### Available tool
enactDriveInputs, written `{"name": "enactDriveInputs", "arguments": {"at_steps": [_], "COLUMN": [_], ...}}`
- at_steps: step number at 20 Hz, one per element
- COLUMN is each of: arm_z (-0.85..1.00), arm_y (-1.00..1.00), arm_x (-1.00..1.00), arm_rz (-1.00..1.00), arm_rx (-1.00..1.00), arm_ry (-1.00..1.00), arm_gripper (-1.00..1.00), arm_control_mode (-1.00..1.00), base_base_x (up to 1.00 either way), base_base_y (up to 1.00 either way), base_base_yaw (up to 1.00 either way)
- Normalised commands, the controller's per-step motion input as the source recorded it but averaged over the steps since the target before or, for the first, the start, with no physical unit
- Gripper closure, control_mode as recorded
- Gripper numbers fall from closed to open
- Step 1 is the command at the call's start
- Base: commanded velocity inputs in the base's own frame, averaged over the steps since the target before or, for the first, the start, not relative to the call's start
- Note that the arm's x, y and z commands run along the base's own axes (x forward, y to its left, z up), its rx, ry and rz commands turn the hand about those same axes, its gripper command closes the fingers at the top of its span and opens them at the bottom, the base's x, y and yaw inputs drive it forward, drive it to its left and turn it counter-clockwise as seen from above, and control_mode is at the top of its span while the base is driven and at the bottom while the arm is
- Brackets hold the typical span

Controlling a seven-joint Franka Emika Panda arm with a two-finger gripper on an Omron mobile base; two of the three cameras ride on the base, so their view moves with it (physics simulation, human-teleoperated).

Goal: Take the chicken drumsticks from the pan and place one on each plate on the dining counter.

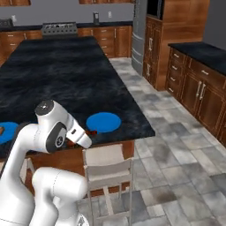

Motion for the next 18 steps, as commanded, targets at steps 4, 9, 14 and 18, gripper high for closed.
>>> {"name": "enactDriveInputs", "arguments": {"at_steps": [4,9,14,18], "arm_z": [-0.08,-0.23,-0.31,-0.08], "arm_y": [-0.1,-0.46,-0.28,-0.11], "arm_x": [0.25,1.0,1.0,1.0], "arm_rz": [0.13,0.45,0.36,0.29], "arm_rx": [0.03,0.13,0.07,0.05], "arm_ry": [-0.03,-0.11,0.03,0.32], "arm_gripper": [1.0,1.0,1.0,1.0], "arm_control_mode": [-1.0,-1.0,-1.0,-1.0], "base_base_x": [0.75,0.0,0.0,0.0], "base_base_y": [-0.31,0.0,0.0,0.0], "base_base_yaw": [0.42,0.0,0.0,0.0]}}
